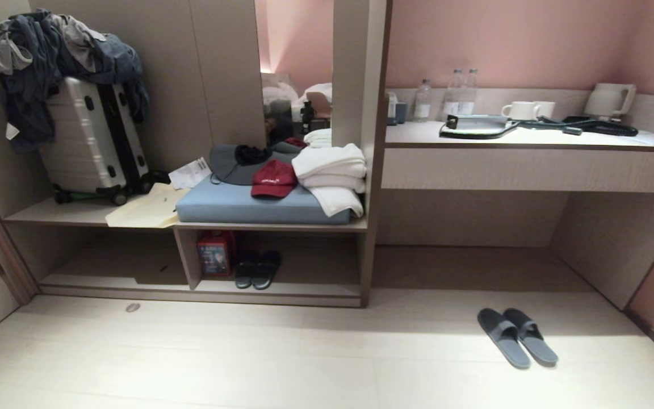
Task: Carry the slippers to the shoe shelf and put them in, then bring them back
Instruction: Pick up the slippers on the floor
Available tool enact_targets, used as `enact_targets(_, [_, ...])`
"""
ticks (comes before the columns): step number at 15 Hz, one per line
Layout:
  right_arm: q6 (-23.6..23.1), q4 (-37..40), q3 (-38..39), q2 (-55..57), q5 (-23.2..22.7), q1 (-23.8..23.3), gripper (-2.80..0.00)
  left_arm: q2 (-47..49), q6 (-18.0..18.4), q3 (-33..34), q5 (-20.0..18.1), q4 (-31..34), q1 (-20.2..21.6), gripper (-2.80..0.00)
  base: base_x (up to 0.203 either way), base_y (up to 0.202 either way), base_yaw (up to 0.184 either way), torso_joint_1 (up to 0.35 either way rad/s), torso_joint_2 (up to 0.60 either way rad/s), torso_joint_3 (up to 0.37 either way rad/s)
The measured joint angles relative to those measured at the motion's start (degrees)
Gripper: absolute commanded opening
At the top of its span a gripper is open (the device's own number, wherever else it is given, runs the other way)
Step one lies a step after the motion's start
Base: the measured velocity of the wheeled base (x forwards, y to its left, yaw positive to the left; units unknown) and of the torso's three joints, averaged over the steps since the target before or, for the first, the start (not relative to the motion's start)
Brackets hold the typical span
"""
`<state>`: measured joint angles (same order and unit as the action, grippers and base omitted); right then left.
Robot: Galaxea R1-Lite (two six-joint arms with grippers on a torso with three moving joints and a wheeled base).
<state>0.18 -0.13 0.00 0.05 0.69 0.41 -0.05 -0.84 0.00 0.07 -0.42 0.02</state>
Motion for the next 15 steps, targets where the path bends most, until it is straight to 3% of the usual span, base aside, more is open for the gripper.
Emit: enact_targets(15, [-0.11,-0.02,0.00,0.00,-0.06,0.00,-2.80,0.00,0.05,0.00,0.00,0.01,0.05,-2.80,0.196,0.000,0.000,0.003,0.00,0.002])
